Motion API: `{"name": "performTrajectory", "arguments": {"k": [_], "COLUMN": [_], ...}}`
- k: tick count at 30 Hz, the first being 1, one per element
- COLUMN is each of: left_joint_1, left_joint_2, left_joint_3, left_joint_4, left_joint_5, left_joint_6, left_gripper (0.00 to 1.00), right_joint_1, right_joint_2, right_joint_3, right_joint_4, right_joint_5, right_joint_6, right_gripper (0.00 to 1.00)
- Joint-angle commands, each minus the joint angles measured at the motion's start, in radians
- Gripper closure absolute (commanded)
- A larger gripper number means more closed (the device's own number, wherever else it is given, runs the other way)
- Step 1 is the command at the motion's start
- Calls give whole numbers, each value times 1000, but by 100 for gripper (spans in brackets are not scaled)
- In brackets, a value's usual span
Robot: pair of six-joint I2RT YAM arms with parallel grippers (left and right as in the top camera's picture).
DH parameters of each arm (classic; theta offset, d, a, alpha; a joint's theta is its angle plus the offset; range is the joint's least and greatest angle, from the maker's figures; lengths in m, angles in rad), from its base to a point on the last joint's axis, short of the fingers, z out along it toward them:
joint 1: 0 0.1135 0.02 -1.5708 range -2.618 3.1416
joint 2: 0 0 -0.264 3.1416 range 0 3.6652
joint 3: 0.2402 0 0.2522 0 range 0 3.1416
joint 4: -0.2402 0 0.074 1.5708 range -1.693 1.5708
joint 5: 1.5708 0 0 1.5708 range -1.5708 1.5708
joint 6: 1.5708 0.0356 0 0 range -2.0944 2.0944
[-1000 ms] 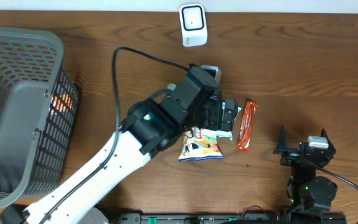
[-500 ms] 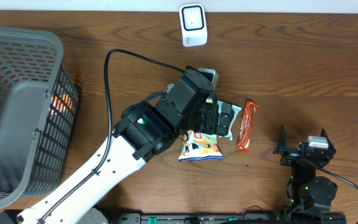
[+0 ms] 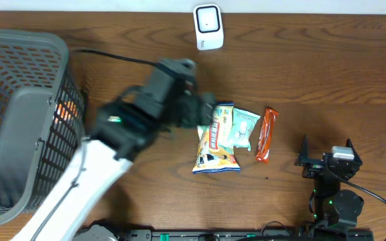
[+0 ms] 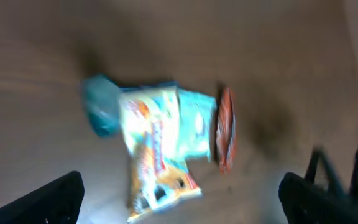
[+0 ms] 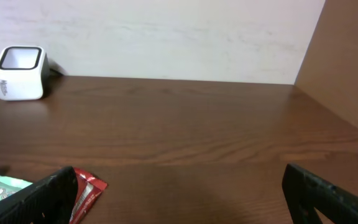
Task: Scan the item barcode
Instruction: 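Release the red packet and reach the left gripper back into the basket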
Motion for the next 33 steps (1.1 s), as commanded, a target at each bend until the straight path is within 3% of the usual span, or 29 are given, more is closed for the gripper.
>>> {"name": "performTrajectory", "arguments": {"k": [1, 10, 18, 24, 29, 33], "left_joint_1": [170, 668, 1038, 1155, 1174, 1170], "left_joint_2": [-88, -151, -47, 93, 241, 365], "left_joint_3": [133, 249, 248, 227, 196, 186], "left_joint_4": [-29, -77, -236, -299, -349, -352], "left_joint_5": [-14, -86, -92, -91, -80, -45], "left_joint_6": [31, 41, 0, -134, -228, -224], "left_gripper": [0, 0, 0, 0, 0, 0], "right_joint_1": [-3, -3, -3, -3, -3, -3], "right_joint_2": [-5, -5, -5, -5, -5, -5], "right_joint_3": [-1, -1, -1, -1, -1, -1], "right_joint_4": [-3, -3, -3, -3, -3, -3], "right_joint_5": [-5, -5, -5, -5, -5, -5], "right_joint_6": [12, 12, 12, 12, 12, 12], "right_gripper": [1, 1, 1, 1, 1, 1]}}
